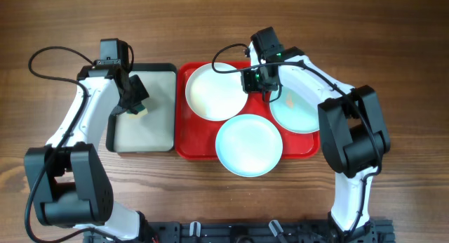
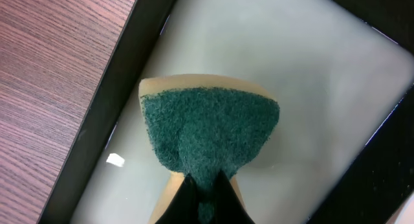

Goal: Clean dirty plates on tray and stack at the side

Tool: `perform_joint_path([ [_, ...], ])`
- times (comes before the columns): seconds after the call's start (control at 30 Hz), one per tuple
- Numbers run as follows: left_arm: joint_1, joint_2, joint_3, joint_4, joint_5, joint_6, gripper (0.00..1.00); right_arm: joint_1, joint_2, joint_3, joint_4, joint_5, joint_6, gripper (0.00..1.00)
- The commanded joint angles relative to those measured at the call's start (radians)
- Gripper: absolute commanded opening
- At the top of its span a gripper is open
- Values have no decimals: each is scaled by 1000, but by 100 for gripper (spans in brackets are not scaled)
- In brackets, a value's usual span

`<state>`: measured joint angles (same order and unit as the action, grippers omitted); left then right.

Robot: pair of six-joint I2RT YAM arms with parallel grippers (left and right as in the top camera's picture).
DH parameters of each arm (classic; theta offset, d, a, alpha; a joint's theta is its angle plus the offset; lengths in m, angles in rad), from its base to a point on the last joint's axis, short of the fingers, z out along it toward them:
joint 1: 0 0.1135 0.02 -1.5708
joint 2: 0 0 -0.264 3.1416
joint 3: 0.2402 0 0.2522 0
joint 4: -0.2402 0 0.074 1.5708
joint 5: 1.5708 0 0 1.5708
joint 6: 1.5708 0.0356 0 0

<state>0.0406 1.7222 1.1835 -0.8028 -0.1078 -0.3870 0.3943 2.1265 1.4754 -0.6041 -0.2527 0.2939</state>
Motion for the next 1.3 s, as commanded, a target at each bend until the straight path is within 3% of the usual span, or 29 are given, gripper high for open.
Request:
perform_joint_path([
  [0.0, 3, -15, -8, 4, -14, -14, 4, 5, 26, 3, 11, 17, -6, 20],
  [0.17, 3, -15, -8, 5, -14, -14, 4, 14, 26, 3, 25, 17, -7, 17],
  [0.47, 3, -15, -8, 7, -14, -14, 4, 15, 43, 3, 43, 17, -5, 21],
  [0.63, 3, -15, -8, 7, -14, -14, 4, 15, 58, 3, 48, 17, -4, 4],
  [1.07, 3, -15, -8, -1, -14, -2, 4, 11, -47, 201, -95, 21, -3, 4],
  [1.27, 3, -15, -8, -1, -17, 21, 4, 28, -58, 214, -61, 62, 13, 4],
])
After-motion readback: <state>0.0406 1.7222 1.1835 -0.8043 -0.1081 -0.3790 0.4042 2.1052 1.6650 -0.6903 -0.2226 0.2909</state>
